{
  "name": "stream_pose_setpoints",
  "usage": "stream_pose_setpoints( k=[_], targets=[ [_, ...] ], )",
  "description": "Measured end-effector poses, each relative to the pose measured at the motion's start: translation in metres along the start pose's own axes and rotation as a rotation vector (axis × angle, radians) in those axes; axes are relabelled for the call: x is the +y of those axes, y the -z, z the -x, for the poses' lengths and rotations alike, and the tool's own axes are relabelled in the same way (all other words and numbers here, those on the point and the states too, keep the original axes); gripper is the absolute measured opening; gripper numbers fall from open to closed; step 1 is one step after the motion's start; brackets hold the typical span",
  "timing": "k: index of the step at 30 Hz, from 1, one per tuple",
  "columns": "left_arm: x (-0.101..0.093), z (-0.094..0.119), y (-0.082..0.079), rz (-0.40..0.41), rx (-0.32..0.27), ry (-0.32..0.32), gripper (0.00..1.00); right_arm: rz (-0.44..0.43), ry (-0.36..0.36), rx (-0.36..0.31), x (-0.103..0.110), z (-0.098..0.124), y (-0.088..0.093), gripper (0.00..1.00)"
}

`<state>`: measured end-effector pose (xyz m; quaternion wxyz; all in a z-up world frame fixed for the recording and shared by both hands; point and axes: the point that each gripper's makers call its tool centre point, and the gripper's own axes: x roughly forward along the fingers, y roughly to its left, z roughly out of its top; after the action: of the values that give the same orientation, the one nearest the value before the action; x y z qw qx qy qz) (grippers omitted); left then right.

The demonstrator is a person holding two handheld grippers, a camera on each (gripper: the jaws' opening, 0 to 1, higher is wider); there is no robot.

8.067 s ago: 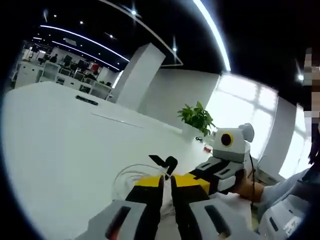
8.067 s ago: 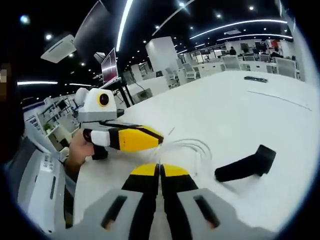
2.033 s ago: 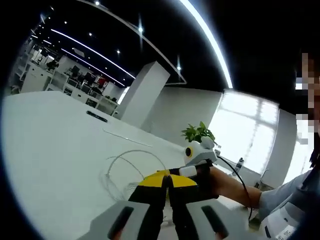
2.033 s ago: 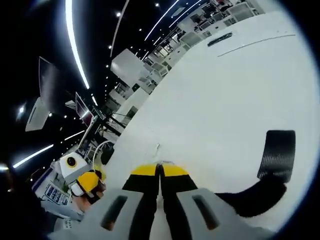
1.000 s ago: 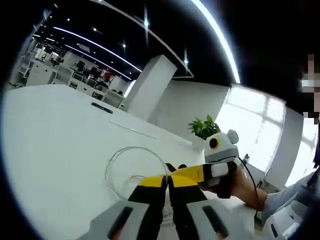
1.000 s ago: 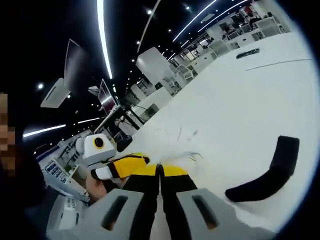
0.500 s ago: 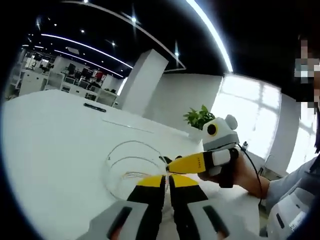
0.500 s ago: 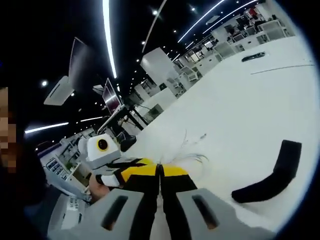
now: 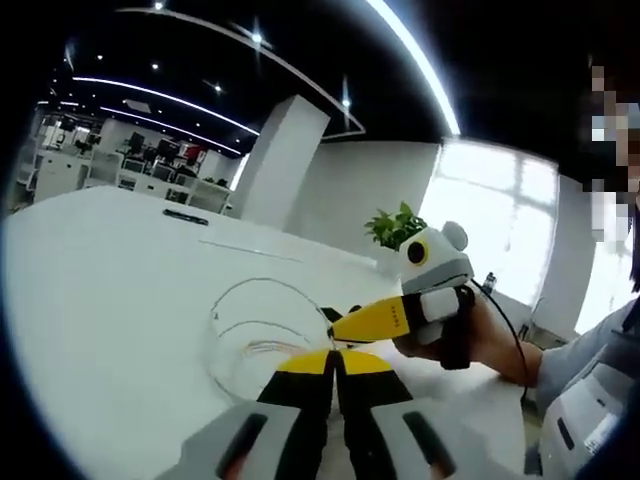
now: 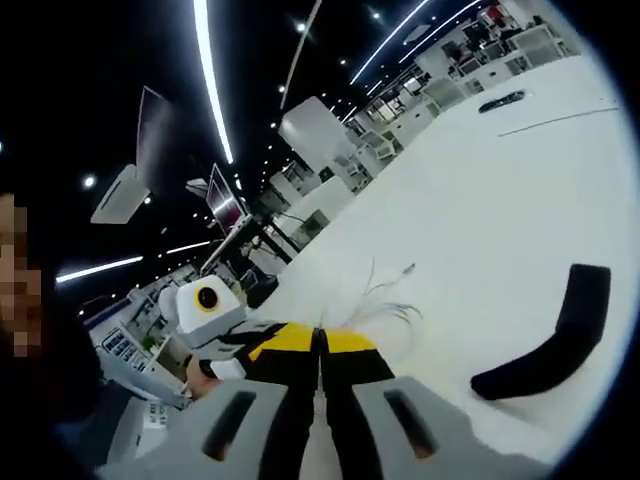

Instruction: Peel open the Velcro strap on the desktop, arrange the wired earphones neatly onto it, and close the Velcro strap to secure them.

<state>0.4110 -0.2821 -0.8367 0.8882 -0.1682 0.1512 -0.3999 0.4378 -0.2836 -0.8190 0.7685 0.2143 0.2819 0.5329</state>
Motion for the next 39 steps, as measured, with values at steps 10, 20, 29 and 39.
stream_pose_setpoints(
  k=[10, 20, 29, 39],
  targets=[
    [0.002, 0.001, -0.001, -0.025, -0.006, -0.013, 0.05, -0.017, 0.026, -0.018, -0.005, 0.004, -0.001, 0.08],
    [0.006, 0.004, -0.007, -0.016, -0.036, -0.025, 0.05, 0.029, 0.141, -0.005, -0.028, 0.011, 0.003, 0.09],
    [0.004, 0.005, -0.006, -0.022, -0.038, -0.017, 0.05, 0.027, 0.147, 0.050, -0.029, -0.007, 0.020, 0.10],
    [0.003, 0.005, -0.006, -0.019, -0.038, -0.006, 0.05, 0.030, 0.166, 0.047, -0.033, -0.014, 0.017, 0.05]
  ],
)
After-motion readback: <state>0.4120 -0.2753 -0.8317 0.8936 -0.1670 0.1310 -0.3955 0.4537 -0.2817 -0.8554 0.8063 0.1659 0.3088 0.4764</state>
